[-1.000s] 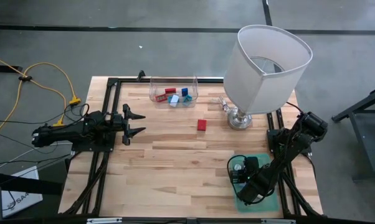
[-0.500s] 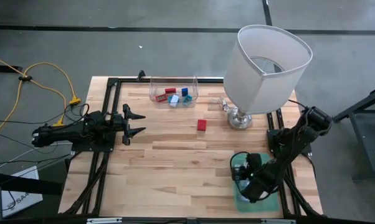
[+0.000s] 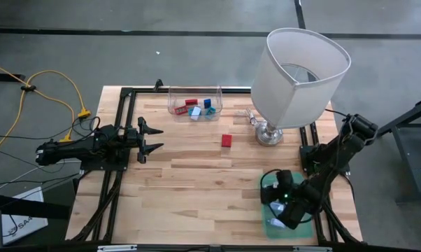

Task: Pick & Place Office items
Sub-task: Put the red charger adapter into the green bin

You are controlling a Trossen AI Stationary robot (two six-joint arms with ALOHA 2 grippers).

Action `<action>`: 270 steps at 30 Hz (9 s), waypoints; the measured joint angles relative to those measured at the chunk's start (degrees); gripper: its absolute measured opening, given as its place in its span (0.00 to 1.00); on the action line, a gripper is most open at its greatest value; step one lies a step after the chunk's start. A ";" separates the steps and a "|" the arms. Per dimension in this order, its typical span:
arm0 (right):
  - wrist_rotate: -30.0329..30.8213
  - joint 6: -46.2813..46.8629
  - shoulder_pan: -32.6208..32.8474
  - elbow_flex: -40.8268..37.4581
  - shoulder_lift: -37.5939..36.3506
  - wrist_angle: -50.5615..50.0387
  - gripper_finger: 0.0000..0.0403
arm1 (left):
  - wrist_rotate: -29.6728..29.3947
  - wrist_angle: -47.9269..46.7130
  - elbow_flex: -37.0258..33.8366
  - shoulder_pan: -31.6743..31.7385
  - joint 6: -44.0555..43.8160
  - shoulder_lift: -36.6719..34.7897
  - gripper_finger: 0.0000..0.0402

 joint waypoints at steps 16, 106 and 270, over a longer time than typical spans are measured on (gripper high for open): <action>13.42 -56.52 -9.88 0.00 -0.36 43.25 0.42 | 0.00 -0.01 0.00 0.01 -0.01 0.00 0.59; 5.18 -30.71 -33.68 42.12 41.23 -8.21 0.42 | -0.01 0.86 0.00 0.00 -0.01 0.26 0.59; 12.20 -24.64 -44.99 38.36 47.95 -7.97 0.61 | 0.01 1.69 0.00 0.01 -0.01 0.26 0.59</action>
